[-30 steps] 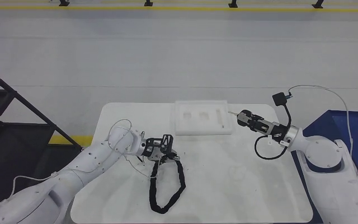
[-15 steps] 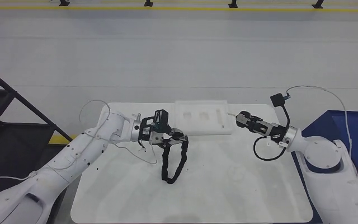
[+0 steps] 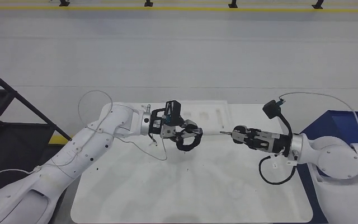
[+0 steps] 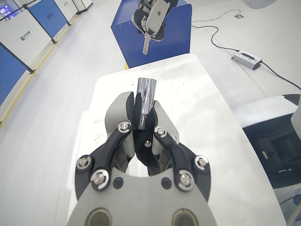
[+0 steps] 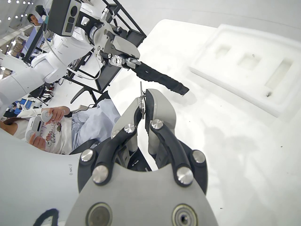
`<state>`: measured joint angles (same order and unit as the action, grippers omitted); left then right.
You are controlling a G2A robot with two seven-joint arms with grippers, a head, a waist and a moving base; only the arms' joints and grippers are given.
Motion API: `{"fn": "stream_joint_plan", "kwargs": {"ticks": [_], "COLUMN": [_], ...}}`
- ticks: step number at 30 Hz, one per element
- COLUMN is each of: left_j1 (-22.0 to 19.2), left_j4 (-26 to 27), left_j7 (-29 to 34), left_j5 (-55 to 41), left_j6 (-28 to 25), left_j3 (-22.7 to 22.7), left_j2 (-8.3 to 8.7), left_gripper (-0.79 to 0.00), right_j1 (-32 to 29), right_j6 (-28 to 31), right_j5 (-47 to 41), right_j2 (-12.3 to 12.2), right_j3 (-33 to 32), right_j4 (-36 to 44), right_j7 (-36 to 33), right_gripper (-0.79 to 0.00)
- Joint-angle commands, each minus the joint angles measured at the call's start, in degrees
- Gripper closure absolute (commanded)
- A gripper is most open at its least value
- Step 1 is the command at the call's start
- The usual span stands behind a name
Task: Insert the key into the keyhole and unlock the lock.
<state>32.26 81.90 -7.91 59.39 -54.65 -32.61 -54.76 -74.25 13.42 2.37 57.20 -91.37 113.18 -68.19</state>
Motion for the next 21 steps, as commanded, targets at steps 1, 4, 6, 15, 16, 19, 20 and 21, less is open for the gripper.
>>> {"fn": "stream_joint_plan", "kwargs": {"ticks": [1,4,6,15,16,19,20,21], "left_j1": [-0.8,-1.3,-1.3,-1.3,-1.3,-1.3,-1.3,-0.8], "left_j4": [-1.0,-2.4,-2.4,-2.4,-2.4,-2.4,-2.4,-2.2], "left_j7": [-0.6,-3.5,-3.5,-3.5,-3.5,-3.5,-3.5,-3.5], "left_j5": [0.5,-0.2,-0.2,-0.2,-0.2,-0.2,-0.2,-0.3], "left_j6": [0.4,-1.3,-1.3,-1.3,-1.3,-1.3,-1.3,-0.7], "left_j3": [0.9,1.8,1.8,1.8,1.8,1.8,1.8,1.8], "left_j2": [-1.08,-2.35,-2.35,-2.35,-2.35,-2.35,-2.35,-2.38], "left_gripper": [0.0,0.0,0.0,0.0,0.0,0.0,0.0,0.0], "right_j1": [-0.5,-1.2,-1.2,-1.2,-1.2,-1.4,-1.9,-2.2], "right_j6": [0.0,0.9,0.9,0.9,0.9,0.5,-0.4,-1.2], "right_j5": [0.4,0.4,0.4,0.4,0.4,0.7,1.8,2.4], "right_j2": [-0.2,-0.3,-0.3,-0.3,-0.3,-0.3,-0.4,-0.4], "right_j3": [-0.4,-0.9,-0.9,-0.9,-0.9,-0.9,-0.9,-0.9], "right_j4": [1.1,2.1,2.1,2.1,2.1,2.0,2.3,2.9], "right_j7": [0.3,1.3,1.3,1.3,1.3,2.0,2.6,3.0], "right_gripper": [0.0,0.0,0.0,0.0,0.0,0.0,0.0,0.0]}}
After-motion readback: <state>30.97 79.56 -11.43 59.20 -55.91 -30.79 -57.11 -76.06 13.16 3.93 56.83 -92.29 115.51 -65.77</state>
